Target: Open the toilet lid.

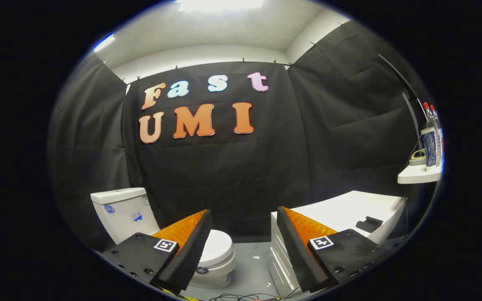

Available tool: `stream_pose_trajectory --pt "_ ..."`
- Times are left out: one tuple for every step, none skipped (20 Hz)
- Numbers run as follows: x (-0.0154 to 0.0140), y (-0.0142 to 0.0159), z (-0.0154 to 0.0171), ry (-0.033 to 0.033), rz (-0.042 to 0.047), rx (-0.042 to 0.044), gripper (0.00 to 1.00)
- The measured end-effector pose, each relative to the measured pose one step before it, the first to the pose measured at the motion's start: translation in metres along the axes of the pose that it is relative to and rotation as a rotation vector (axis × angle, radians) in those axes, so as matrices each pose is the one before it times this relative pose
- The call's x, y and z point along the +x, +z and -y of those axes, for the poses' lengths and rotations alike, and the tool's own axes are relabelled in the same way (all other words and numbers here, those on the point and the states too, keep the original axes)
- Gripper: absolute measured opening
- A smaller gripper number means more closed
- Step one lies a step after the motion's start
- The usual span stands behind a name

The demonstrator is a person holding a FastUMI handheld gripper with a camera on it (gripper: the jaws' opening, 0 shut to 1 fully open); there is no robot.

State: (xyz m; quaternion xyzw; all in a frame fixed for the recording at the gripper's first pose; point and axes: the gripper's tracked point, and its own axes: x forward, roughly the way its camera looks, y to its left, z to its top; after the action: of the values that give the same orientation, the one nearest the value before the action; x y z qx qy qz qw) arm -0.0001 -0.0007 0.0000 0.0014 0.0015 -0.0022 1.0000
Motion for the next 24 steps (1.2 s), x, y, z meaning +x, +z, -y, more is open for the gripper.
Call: stream_pose_trajectory --pt "0.00016 -0.00051 -0.0012 0.00262 -0.00124 -0.00142 0.99" --pt "-0.00017 -0.0008 0.0009 -0.00119 -0.00205 -0.00045 0.99" --pt "0.00068 -0.00048 -0.00069 0.00279 -0.00008 -0.00028 0.99" --pt "0.00104 0.00034 -0.00051 -0.00008 -0.00116 -0.00112 0.99" --pt "0.00102 -0.00077 -0.00033 0.00063 -0.00218 0.00101 0.99" --pt "0.00062 0.0002 -0.0006 0.00123 -0.00191 0.00402 0.99" --pt "-0.00033 0.00005 -0.00132 0.00348 -0.00126 0.00292 0.99" --pt "-0.00073 -0.00058 -0.00027 0.00009 -0.00079 -0.00157 0.99" --pt "-0.00081 0.00074 0.00094 -0.003 0.00408 -0.00403 0.99" --pt "-0.00062 0.00169 0.00116 -0.00239 0.00461 -0.00419 0.99" --pt "-0.00022 0.00065 0.00078 -0.002 0.00388 -0.00226 0.99" --pt "0.00069 0.00074 -0.00005 -0.00112 0.0011 0.0 0.99" --pt "0.00023 -0.00073 -0.00004 -0.00251 -0.00148 0.00236 0.99" --pt "0.00007 -0.00125 0.0012 -0.00143 -0.00143 0.00429 0.99" --pt "0.00058 -0.00091 0.00033 0.00105 -0.00157 0.00308 0.99" --pt "0.0 -0.00088 -0.00133 0.00161 -0.00446 0.00012 0.99" --pt "0.00051 -0.00036 -0.00067 0.00025 -0.00388 -0.00212 0.99" --pt "-0.00146 0.00056 0.00097 -0.00115 0.00223 -0.0027 0.99" --pt "0.00054 0.0016 0.00029 -0.00225 0.00277 -0.00148 0.99" --pt "0.00044 0.0001 -0.00137 0.00125 0.00193 0.00061 0.99" --pt "-0.00028 -0.00163 -0.00265 0.00464 -0.00199 -0.00025 0.99" --pt "0.00069 -0.00188 -0.00153 -0.00019 -0.00558 0.0014 0.99" --pt "0.00092 -0.00199 -0.0033 0.00655 -0.00516 0.00305 0.99" --pt "0.00086 -0.00061 -0.00584 0.00812 -0.00187 0.00446 0.99"
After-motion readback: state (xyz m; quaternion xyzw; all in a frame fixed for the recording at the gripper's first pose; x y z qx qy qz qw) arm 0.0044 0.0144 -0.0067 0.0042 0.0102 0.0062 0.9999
